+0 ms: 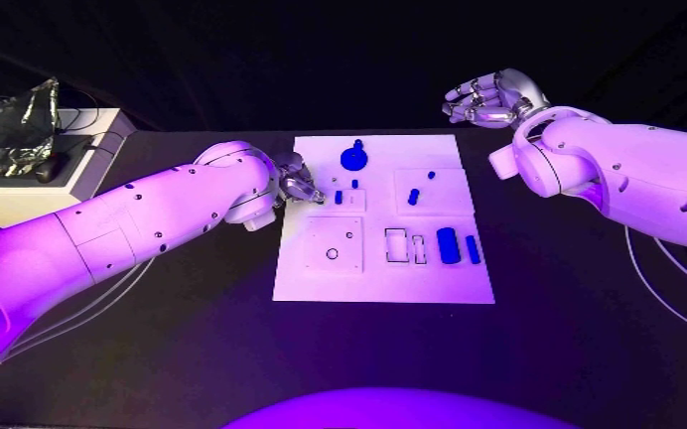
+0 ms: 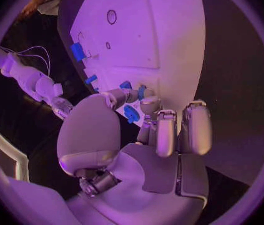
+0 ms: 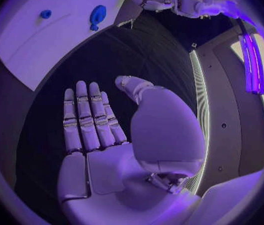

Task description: Assemble the parts on the task board

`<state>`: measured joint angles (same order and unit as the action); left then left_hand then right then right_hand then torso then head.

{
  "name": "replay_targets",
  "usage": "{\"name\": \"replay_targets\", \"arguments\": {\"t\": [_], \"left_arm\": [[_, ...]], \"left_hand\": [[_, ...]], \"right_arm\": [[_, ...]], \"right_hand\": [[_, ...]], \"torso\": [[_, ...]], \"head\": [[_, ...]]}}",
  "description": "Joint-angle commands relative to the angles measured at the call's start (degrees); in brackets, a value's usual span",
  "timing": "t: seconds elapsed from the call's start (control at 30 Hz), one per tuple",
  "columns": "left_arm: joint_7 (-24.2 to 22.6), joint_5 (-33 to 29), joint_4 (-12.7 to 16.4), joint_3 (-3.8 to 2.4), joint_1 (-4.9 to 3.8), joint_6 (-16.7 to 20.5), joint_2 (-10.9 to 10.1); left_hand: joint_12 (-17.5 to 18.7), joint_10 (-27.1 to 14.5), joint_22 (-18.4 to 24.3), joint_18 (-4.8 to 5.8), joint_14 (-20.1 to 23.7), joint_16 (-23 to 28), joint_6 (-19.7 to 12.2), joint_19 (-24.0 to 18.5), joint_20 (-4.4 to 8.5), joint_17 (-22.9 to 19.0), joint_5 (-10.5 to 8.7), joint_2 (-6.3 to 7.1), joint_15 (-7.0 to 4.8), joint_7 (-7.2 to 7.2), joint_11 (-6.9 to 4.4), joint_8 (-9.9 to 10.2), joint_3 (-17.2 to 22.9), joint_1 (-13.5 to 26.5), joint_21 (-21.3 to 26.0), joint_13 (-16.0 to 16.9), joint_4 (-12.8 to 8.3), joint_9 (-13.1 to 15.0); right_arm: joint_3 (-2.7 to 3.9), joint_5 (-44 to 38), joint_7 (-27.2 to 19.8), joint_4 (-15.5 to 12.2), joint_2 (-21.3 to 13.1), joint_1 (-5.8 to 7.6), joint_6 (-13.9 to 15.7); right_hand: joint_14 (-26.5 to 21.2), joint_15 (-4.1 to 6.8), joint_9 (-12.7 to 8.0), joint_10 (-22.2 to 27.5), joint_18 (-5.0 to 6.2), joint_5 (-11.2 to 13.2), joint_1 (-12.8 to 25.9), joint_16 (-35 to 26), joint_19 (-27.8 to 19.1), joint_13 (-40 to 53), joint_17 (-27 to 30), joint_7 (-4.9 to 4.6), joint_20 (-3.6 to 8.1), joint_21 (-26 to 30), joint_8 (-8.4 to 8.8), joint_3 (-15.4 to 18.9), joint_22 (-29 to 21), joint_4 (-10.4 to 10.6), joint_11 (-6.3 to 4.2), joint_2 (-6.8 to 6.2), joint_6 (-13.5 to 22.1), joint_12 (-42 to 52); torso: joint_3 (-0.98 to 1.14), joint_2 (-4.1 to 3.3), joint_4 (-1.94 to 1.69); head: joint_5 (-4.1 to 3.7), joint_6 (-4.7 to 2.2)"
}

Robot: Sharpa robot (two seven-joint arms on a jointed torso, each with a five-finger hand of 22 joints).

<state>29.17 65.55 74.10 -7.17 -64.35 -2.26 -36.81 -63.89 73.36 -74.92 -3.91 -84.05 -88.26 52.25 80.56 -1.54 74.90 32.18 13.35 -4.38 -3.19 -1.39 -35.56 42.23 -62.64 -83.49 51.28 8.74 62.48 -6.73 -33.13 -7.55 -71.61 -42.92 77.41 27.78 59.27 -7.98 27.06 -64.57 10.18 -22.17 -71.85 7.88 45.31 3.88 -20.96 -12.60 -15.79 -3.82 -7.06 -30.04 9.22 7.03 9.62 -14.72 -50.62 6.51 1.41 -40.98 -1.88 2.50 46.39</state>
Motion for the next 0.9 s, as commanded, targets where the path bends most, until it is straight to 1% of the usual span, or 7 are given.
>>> {"name": "replay_targets", "arguments": {"t": [0.03,0.2,0.4,0.53,0.67,0.7,0.9], "left_arm": [[1.88,-1.47,-0.33,0.49,0.62,-3.60,0.35],[1.90,-1.70,-0.78,0.49,0.61,-3.16,0.81],[1.92,-1.78,-1.13,0.50,0.60,-2.93,1.27],[1.94,-1.80,-1.31,0.49,0.60,-2.69,1.48],[1.96,-1.81,-1.41,0.49,0.59,-2.53,1.57],[1.97,-1.81,-1.43,0.49,0.59,-2.52,1.58],[2.09,-1.81,-1.60,0.49,0.57,-2.75,1.60]], "left_hand": [[0.17,0.60,-1.66,0.59,-5.15,-0.34,0.08,-0.12,-0.14,12.24,-0.43,0.17,-0.44,0.77,-0.32,0.35,6.44,1.02,0.07,-0.08,-7.23,0.09],[0.15,0.74,-1.71,0.60,-5.16,-0.36,0.20,-0.08,-0.09,12.28,-0.54,-0.21,-0.54,0.96,-0.45,0.47,5.43,1.34,0.11,-0.04,-6.49,0.05],[0.15,0.82,-1.70,0.61,-5.17,-0.38,0.34,-0.07,-0.04,12.32,-0.62,-0.38,-0.61,1.09,-0.54,0.58,4.65,1.68,0.15,-0.04,-5.86,-0.03],[0.06,0.90,-1.69,0.61,-5.17,-0.38,0.72,-0.04,0.06,12.32,-0.62,-0.59,-0.74,1.31,-0.68,0.89,2.73,2.55,0.24,0.08,-4.28,-0.29],[-0.01,0.91,-1.74,0.63,-5.17,-0.38,1.01,0.03,0.11,12.32,-0.65,-0.52,-0.80,1.41,-0.74,1.10,1.44,3.14,0.26,0.14,-3.28,-0.48],[-0.07,0.93,-1.75,0.64,-5.17,-0.38,1.16,0.05,0.13,12.31,-0.66,-0.47,-0.82,1.46,-0.78,1.22,0.66,3.43,0.28,0.21,-2.72,-0.59],[-0.10,0.87,-1.74,0.64,-5.18,-0.39,1.36,0.07,0.17,12.33,-0.69,-0.17,-0.85,1.50,-0.81,1.39,-0.50,3.73,0.32,0.24,-2.09,-0.74]], "right_arm": [[0.02,-0.51,-0.36,-0.09,0.05,-0.01,-0.74],[0.02,-0.51,-0.37,-0.10,0.11,-0.01,-0.79],[0.02,-0.51,-0.34,-0.06,0.16,-0.01,-0.90],[0.02,-0.53,-0.33,-0.06,0.18,-0.01,-0.97],[0.02,-0.56,-0.33,-0.07,0.20,-0.01,-1.00],[0.02,-0.56,-0.32,-0.07,0.20,-0.01,-1.01],[0.02,-0.58,-0.31,-0.11,0.17,-0.01,-1.03]], "right_hand": [[-0.03,-0.18,0.09,0.25,0.46,-0.30,0.19,-0.29,-0.39,-0.08,0.06,-0.69,0.03,0.18,0.18,0.36,-0.05,-0.02,0.06,0.38,-0.13,0.06],[-0.03,-0.18,0.09,0.25,0.46,-0.30,0.19,-0.29,-0.39,-0.08,0.06,-0.69,0.03,0.18,0.18,0.36,-0.05,-0.02,0.06,0.38,-0.13,0.06],[-0.03,-0.18,0.10,0.25,0.46,-0.39,0.19,-0.31,-0.40,-0.08,0.07,-0.69,0.02,0.17,0.19,0.36,-0.09,-0.01,0.06,0.40,-0.14,0.07],[-0.03,-0.18,0.10,0.25,0.47,-0.50,0.19,-0.33,-0.41,-0.08,0.09,-0.69,0.02,0.17,0.20,0.36,-0.13,0.00,0.06,0.42,-0.15,0.08],[-0.03,-0.18,0.10,0.25,0.47,-0.50,0.19,-0.33,-0.41,-0.08,0.09,-0.69,0.02,0.17,0.20,0.36,-0.13,0.00,0.06,0.42,-0.15,0.08],[-0.03,-0.18,0.10,0.25,0.47,-0.50,0.19,-0.33,-0.41,-0.08,0.09,-0.69,0.02,0.17,0.20,0.36,-0.13,0.00,0.06,0.42,-0.15,0.08],[-0.03,-0.18,0.10,0.25,0.47,-0.50,0.19,-0.33,-0.41,-0.08,0.09,-0.69,0.02,0.17,0.20,0.36,-0.13,0.00,0.06,0.42,-0.15,0.08]], "torso": [[-0.01,0.01,-0.01],[0.03,-0.04,0.02],[-0.03,-0.08,0.04],[-0.02,-0.07,0.01],[-0.01,-0.04,0.00],[-0.02,-0.01,0.00],[-0.05,-0.03,-0.02]], "head": [[0.00,0.00],[0.01,0.01],[0.01,-0.04],[0.04,0.02],[0.01,0.04],[-0.02,0.08],[-0.06,0.15]]}}
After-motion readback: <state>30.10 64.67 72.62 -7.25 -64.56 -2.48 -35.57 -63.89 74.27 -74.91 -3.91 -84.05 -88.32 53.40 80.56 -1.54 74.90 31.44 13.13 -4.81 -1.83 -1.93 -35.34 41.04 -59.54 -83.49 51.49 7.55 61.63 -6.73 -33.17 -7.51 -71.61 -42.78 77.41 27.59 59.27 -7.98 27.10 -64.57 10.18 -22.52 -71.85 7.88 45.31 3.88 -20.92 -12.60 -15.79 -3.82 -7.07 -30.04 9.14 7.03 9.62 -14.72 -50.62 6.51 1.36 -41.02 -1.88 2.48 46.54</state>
